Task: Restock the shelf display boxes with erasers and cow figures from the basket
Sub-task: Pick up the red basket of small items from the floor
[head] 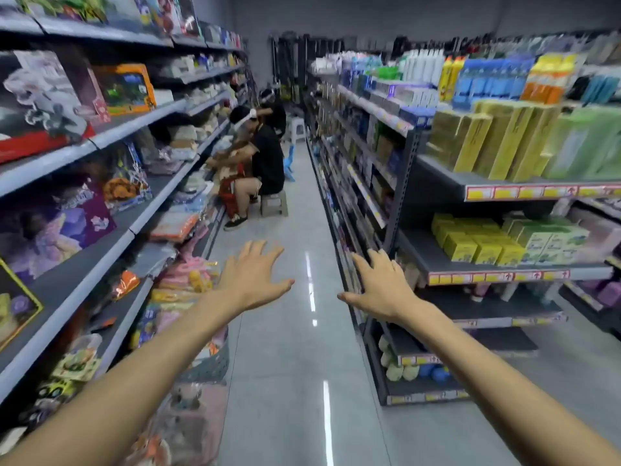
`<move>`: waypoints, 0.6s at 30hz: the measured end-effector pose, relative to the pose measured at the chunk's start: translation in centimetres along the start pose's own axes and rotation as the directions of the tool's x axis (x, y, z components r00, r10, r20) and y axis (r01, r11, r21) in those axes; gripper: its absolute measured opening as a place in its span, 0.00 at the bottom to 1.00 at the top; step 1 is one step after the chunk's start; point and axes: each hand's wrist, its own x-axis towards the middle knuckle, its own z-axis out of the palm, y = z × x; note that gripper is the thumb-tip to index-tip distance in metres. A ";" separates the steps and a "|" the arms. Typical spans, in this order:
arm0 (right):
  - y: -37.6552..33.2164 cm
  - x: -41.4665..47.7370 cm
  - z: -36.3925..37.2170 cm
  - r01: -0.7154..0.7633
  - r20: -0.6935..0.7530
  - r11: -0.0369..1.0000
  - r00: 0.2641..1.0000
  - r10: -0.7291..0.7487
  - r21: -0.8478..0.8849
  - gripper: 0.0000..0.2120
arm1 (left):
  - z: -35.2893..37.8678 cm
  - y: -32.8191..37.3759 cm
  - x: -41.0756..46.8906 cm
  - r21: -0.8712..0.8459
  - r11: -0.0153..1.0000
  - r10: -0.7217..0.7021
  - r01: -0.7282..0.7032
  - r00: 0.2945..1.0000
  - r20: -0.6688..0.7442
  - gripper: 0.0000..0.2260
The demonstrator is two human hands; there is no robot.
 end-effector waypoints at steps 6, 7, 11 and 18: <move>4.4 8.1 6.1 0.004 0.099 1.000 0.995 -0.006 0.027 0.47 | 6.3 -2.6 9.3 0.105 0.994 0.031 -0.035 0.999 0.035 0.39; 5.3 9.6 6.9 0.005 0.106 1.000 0.994 -0.008 0.028 0.47 | 7.4 -2.9 11.1 0.115 0.993 0.028 -0.034 0.998 0.047 0.39; 8.0 16.6 8.6 0.000 0.161 0.999 0.987 -0.007 0.043 0.46 | 9.7 -3.4 18.1 0.156 0.987 0.011 -0.030 0.992 0.122 0.38; 10.2 30.5 10.0 0.041 0.177 0.998 0.983 -0.050 0.056 0.43 | 11.2 -6.6 29.7 0.154 0.988 -0.053 0.033 0.991 0.126 0.37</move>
